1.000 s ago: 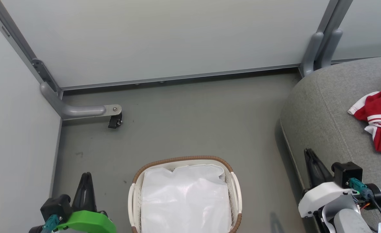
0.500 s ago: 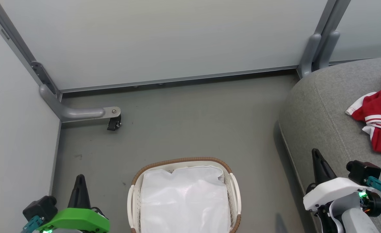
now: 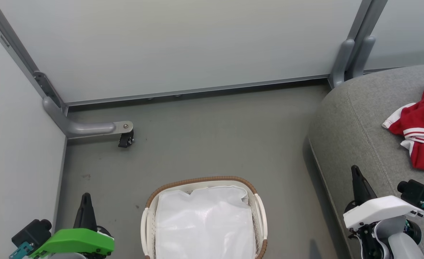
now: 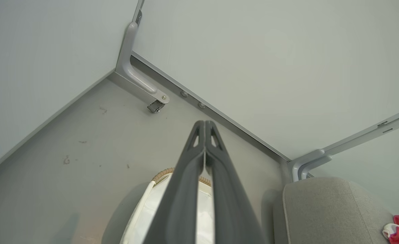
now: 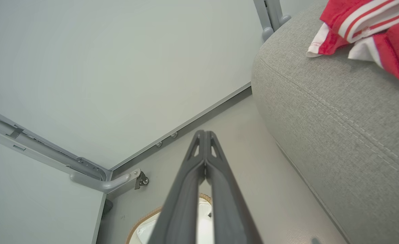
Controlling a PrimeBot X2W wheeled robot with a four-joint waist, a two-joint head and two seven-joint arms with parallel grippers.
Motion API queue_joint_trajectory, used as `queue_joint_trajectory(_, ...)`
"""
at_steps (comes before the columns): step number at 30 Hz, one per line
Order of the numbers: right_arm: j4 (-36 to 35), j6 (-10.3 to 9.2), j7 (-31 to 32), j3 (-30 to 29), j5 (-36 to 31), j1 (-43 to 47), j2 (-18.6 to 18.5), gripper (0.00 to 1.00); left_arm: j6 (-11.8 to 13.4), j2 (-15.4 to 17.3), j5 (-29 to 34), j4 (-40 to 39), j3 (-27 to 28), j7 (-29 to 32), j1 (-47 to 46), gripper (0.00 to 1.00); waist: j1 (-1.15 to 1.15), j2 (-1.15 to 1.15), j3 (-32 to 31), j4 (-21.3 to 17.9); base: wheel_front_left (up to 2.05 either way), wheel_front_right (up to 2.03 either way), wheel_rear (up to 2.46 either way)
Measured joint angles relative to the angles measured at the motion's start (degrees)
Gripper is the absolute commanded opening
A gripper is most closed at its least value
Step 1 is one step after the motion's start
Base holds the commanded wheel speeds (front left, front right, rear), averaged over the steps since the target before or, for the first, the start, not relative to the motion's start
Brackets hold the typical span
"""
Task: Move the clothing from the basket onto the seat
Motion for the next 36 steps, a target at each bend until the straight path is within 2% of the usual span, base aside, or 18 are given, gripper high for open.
queue_joint_trajectory(13,-1.72,0.00,2.89,-0.40,11.69,0.31,-0.08,0.00,-0.40,0.01,-10.15,-1.42,1.01,2.99,-0.36,0.00,0.00,0.00,-0.46,-0.35,0.00,0.00,0.00)
queue_joint_trajectory(36,-4.10,0.00,6.78,-0.93,27.75,1.15,-0.21,0.00,-1.09,0.03,-24.32,-3.24,2.22,7.01,-1.31,0.00,0.00,0.00,-1.24,-0.94,0.00,0.00,0.00)
